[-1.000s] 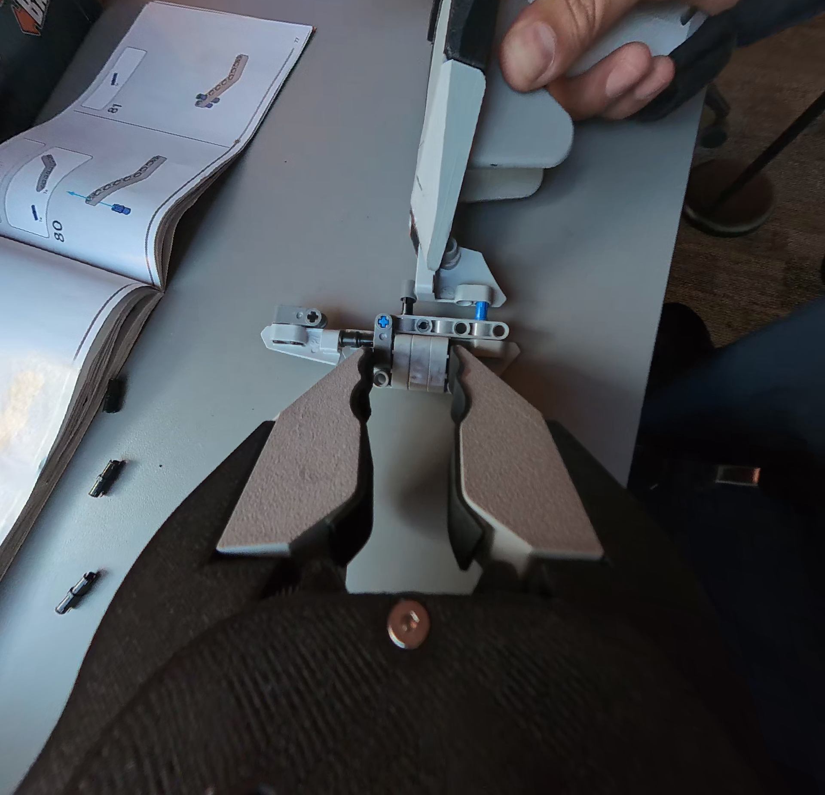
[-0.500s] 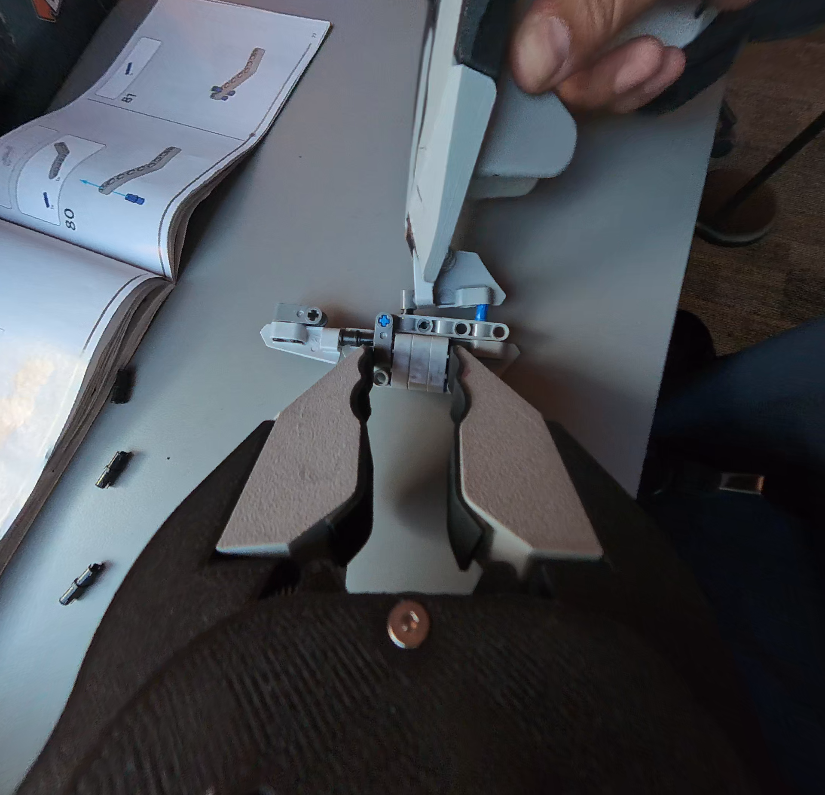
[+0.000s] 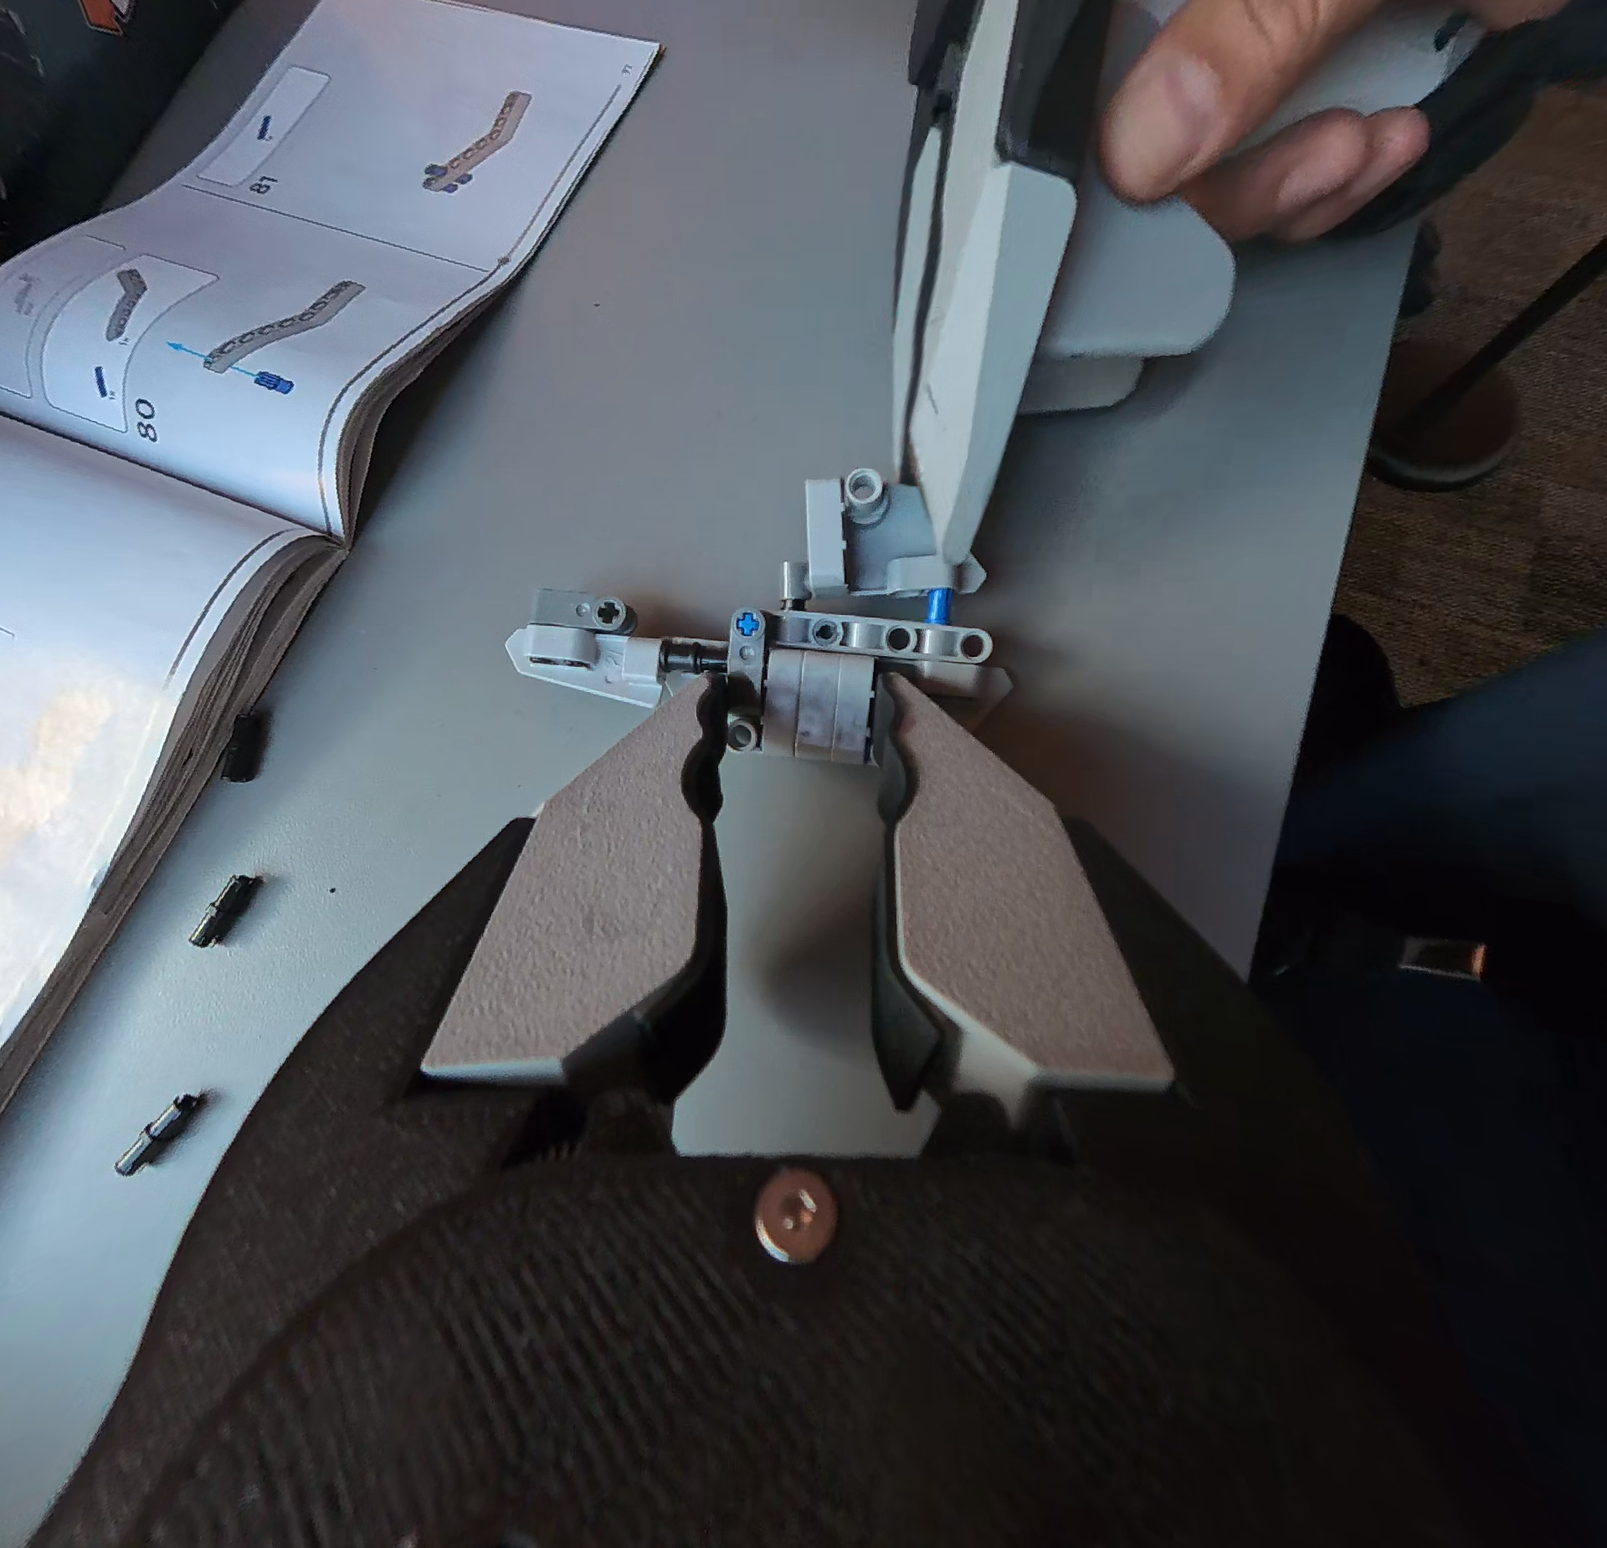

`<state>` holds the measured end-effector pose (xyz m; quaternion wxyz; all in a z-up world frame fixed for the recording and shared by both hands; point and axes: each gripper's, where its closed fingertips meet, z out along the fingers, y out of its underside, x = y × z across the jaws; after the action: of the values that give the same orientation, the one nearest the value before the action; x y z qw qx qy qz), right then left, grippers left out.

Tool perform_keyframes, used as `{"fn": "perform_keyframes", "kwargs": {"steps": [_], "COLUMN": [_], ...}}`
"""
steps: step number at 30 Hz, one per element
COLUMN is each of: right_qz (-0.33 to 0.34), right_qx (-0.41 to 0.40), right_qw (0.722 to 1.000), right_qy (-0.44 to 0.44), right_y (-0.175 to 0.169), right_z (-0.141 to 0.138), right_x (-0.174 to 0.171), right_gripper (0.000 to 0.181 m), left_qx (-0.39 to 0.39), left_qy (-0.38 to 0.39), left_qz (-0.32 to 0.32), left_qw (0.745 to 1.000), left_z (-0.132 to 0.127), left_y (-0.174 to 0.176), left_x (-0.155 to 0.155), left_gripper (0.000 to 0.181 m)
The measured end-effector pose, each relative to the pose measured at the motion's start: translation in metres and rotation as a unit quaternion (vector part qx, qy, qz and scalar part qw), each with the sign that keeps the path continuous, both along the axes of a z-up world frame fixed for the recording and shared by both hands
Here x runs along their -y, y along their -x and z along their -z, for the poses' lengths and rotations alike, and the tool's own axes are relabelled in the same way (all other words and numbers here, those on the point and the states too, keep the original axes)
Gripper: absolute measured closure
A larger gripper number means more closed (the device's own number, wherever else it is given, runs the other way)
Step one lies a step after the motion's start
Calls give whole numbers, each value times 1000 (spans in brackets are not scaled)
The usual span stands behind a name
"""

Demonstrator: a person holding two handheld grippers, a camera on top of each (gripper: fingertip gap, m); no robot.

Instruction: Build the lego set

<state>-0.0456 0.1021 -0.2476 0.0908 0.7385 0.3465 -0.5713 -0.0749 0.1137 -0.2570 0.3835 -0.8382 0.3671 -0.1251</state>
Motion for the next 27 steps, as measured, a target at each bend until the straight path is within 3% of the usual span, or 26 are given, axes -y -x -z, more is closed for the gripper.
{"fn": "perform_keyframes", "kwargs": {"steps": [13, 22, 27], "right_qz": [18, 7, 0], "right_qx": [-7, -11, -11], "right_qw": [1000, 1000, 1000], "right_qy": [-15, -10, -5], "right_y": [3, 6, 8], "right_z": [2, 1, 1], "right_x": [-3, 1, 3], "right_gripper": [179, 180, 179], "left_qx": [-1, -18, -26], "left_qy": [-7, -25, -22], "left_qz": [-19, 17, 21], "left_qw": [1000, 999, 999], "left_z": [-1, -6, -1], "left_y": [3, 2, 0], "left_x": [-4, 17, 10], "left_gripper": [150, 129, 119]}}
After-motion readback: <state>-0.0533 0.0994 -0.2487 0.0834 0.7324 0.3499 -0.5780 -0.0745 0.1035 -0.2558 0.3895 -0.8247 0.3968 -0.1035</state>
